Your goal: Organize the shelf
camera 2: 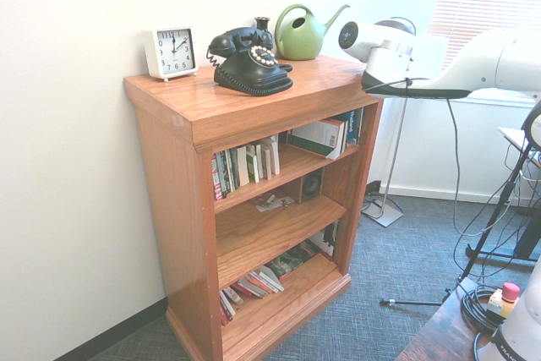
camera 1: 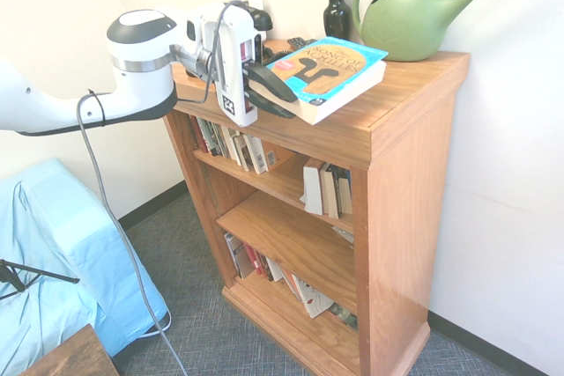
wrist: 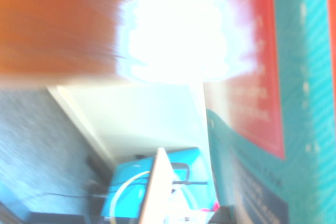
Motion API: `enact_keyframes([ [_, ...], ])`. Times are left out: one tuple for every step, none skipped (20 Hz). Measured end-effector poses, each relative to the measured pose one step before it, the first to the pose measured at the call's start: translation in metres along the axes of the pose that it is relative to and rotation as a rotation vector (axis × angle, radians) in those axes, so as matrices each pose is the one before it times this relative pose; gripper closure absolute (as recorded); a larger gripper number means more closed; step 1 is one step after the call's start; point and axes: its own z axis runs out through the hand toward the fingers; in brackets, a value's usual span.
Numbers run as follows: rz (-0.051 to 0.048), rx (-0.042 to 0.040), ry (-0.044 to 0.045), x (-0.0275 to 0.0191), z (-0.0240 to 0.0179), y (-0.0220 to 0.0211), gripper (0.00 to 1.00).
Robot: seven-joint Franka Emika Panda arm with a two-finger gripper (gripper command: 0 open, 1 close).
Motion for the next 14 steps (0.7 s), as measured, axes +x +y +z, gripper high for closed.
enact_keyframes([
  [0.01498, 0.01761, -0.01252, 0.00020, -0.00174, 0.01062, 1.00],
  [0.01417, 0.02570, -0.01471, -0.00102, -0.00157, 0.00993, 1.00],
  [0.01201, 0.02784, -0.01261, -0.00188, -0.00252, 0.00834, 1.00],
  [0.01449, 0.03063, -0.01312, -0.00312, -0.00403, 0.00770, 1.00],
  [0.01616, 0.03487, -0.01303, -0.00433, -0.00599, 0.00742, 1.00],
  [0.01707, 0.03585, -0.01117, -0.00529, -0.00811, 0.00651, 1.00],
  [0.01830, 0.03482, -0.01109, -0.00666, -0.01007, 0.00624, 1.00],
  [0.01657, 0.03870, -0.00889, -0.00745, -0.01108, 0.00550, 1.00],
  [0.01332, 0.03913, -0.00620, -0.00936, -0.01200, 0.00448, 1.00],
  [0.00902, 0.03143, -0.00502, -0.00999, -0.01014, 0.00377, 1.00],
  [0.00850, 0.02914, -0.00479, -0.01080, -0.00948, 0.00377, 1.00],
  [0.00845, 0.02626, -0.00671, -0.01080, -0.00735, 0.00386, 1.00],
  [0.00530, 0.02094, -0.00592, -0.01066, -0.00599, 0.00415, 1.00],
  [0.00524, 0.01861, -0.00467, -0.01011, -0.00622, 0.00475, 1.00],
])
